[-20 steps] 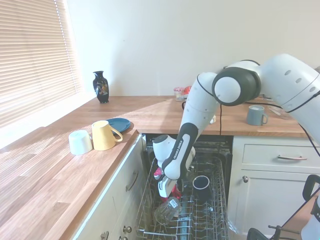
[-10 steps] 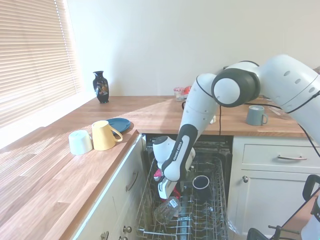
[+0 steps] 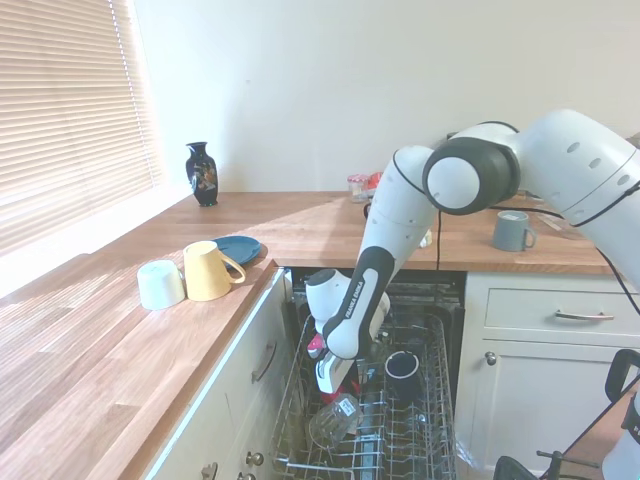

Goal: Move the red mug from the dishwasher to the counter

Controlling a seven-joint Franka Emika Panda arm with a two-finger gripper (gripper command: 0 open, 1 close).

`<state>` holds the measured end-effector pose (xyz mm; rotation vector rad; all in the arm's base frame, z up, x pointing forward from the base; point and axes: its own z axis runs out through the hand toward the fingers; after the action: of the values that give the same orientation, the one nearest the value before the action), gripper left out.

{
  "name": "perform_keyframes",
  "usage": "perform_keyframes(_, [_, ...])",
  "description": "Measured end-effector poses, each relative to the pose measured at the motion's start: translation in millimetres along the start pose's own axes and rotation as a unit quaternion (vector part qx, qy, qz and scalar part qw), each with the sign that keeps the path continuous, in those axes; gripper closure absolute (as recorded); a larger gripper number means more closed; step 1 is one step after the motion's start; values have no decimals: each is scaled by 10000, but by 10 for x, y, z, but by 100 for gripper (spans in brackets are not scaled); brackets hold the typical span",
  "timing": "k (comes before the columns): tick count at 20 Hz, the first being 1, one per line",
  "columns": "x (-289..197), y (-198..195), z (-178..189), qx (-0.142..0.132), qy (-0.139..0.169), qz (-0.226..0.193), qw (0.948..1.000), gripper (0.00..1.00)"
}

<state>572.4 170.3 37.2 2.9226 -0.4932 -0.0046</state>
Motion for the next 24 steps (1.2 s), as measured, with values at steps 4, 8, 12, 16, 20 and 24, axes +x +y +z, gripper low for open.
perform_keyframes(4, [10,16,-2,-11,8,9,10000,100])
perform_keyframes(8, [4,50,-75,-15,59,14,10000,100])
perform_keyframes(12, [-91,164,-507,68,235,66,9997,100])
perform_keyframes(16, [-254,335,-1197,209,511,181,9983,100])
perform_keyframes(20, [-379,526,-1972,355,792,324,9957,100])
perform_keyframes(24, [-366,765,-2855,605,987,594,9915,100])
